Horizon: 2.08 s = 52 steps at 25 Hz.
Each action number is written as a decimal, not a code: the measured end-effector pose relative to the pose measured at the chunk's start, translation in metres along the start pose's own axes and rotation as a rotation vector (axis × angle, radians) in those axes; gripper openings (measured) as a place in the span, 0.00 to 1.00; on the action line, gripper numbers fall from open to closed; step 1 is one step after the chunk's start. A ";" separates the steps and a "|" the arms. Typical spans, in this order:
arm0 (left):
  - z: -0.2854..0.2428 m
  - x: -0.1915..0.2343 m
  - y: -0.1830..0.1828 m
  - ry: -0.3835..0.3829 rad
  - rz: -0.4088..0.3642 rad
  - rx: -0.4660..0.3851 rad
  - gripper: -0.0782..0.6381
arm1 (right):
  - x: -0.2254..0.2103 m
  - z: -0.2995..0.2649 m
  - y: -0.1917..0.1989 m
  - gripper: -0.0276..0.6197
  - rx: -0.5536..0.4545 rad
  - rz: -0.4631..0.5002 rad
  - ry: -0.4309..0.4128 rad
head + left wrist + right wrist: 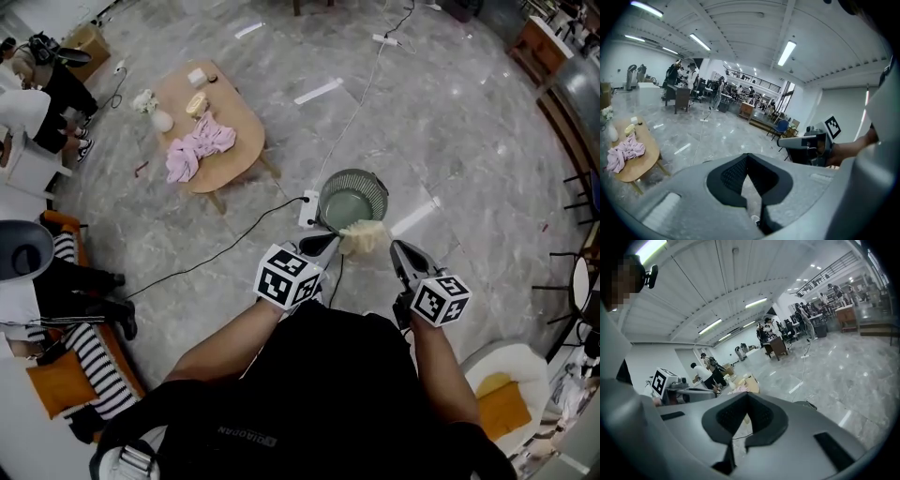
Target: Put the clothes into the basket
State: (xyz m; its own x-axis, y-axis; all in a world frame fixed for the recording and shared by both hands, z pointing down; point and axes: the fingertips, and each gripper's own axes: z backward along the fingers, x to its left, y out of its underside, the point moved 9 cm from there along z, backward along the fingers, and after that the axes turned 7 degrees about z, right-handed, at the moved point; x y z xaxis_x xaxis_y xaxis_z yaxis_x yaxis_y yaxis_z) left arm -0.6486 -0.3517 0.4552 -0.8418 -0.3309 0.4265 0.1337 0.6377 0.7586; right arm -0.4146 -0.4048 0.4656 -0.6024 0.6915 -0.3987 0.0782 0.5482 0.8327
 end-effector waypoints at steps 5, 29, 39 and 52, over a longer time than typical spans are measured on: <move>-0.006 -0.025 0.001 -0.032 0.023 -0.037 0.11 | -0.009 0.026 -0.009 0.06 0.007 0.042 -0.027; -0.009 -0.160 0.064 -0.198 0.126 -0.094 0.11 | -0.048 0.139 0.059 0.06 0.117 0.179 -0.208; 0.004 -0.143 0.061 -0.156 0.052 -0.036 0.11 | -0.022 0.136 0.063 0.06 0.069 0.129 -0.157; 0.051 -0.086 0.057 -0.082 0.027 -0.011 0.11 | 0.044 0.089 0.070 0.06 0.048 0.091 -0.070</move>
State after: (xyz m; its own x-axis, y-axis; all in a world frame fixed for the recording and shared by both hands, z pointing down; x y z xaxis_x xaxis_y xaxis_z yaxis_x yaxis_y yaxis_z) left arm -0.5949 -0.2509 0.4368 -0.8777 -0.2553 0.4055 0.1622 0.6379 0.7528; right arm -0.3647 -0.2946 0.4721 -0.5346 0.7697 -0.3491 0.1689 0.5020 0.8482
